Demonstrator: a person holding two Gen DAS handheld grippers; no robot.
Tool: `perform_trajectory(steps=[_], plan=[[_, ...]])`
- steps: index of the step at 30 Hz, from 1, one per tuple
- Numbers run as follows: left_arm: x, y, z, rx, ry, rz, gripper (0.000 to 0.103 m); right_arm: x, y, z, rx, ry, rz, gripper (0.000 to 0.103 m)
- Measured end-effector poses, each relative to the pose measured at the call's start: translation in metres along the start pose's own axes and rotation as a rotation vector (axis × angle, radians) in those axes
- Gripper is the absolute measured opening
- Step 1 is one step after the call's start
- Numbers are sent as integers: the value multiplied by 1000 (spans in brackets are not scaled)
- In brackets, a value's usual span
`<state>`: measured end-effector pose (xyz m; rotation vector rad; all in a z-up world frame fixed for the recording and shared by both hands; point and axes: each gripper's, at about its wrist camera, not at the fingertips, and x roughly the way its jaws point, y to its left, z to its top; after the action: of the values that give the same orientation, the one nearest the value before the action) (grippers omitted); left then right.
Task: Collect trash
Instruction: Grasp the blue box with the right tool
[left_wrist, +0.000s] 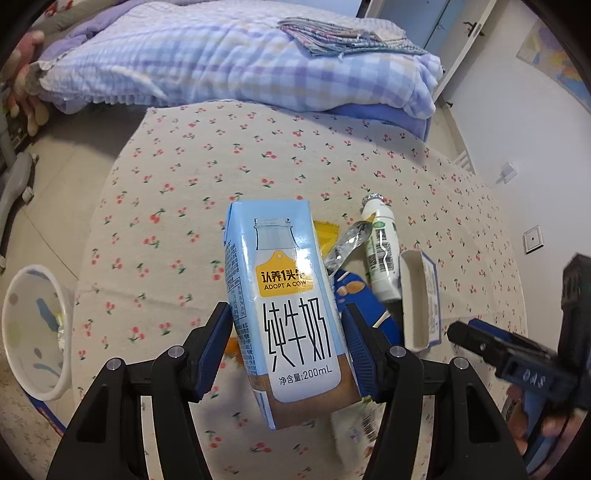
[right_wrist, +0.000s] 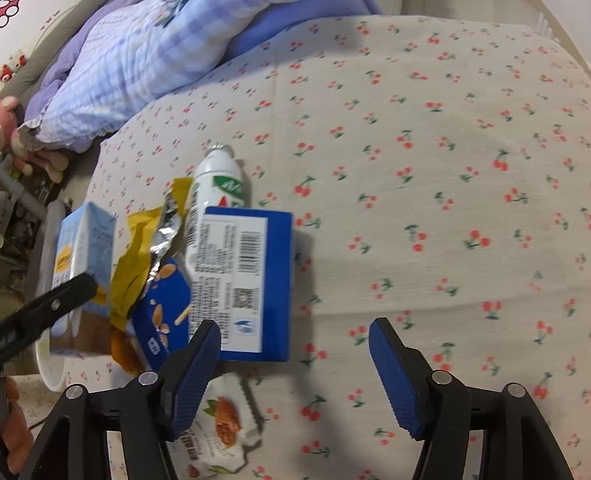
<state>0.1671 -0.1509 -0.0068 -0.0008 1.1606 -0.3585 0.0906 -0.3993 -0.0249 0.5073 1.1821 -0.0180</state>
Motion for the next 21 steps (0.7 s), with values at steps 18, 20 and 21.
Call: perform_trajectory(steps=[18,20,21], plan=[[-24,59,-25,-91,-30,-42,64,42,30,-1,5,73,-12,74],[-26,62,-27,-87,-32,-41,64,44,28,-1,11,79,-15,74],[-27,64,-28,-87,-33,-40,64,45,27,-2,16,82,-15,74]])
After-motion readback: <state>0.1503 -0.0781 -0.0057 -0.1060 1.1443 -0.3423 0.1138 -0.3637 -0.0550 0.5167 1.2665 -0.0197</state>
